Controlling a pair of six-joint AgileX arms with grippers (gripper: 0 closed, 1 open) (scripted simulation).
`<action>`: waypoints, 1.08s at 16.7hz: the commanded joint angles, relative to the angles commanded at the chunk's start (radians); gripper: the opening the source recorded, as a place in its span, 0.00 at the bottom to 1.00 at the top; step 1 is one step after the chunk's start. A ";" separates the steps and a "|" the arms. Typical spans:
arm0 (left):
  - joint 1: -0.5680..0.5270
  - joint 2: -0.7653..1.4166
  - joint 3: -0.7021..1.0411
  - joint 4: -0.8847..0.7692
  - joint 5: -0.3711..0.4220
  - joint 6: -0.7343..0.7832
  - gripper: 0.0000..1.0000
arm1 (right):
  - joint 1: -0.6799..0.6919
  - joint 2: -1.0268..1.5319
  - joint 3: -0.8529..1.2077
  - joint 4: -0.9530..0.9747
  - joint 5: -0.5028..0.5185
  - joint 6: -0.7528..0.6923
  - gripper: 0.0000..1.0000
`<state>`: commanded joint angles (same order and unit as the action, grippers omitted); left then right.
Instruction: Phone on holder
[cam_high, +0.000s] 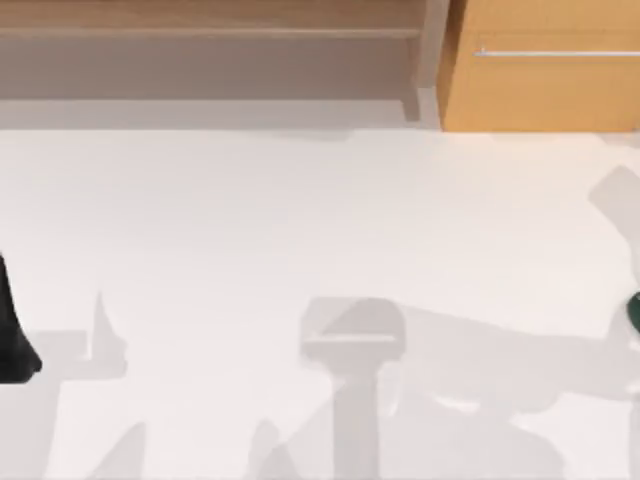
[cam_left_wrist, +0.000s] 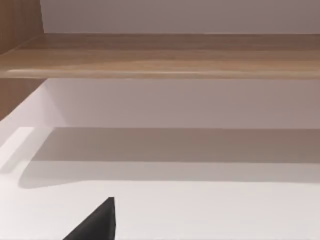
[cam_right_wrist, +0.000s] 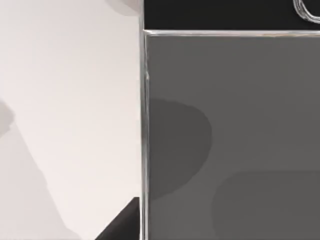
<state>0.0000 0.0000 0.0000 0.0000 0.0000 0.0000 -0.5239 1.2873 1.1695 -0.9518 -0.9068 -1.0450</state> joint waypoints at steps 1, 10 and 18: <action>0.000 0.000 0.000 0.000 0.000 0.000 1.00 | -0.039 -0.020 -0.076 0.001 -0.006 -0.018 0.00; 0.000 0.000 0.000 0.000 0.000 0.000 1.00 | -0.307 -0.262 -0.452 0.101 -0.153 -0.083 0.00; 0.000 0.000 0.000 0.000 0.000 0.000 1.00 | -0.313 -0.266 -0.460 0.108 -0.155 -0.080 0.00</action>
<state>0.0000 0.0000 0.0000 0.0000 0.0000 0.0000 -0.8369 1.0214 0.7098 -0.8436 -1.0623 -1.1251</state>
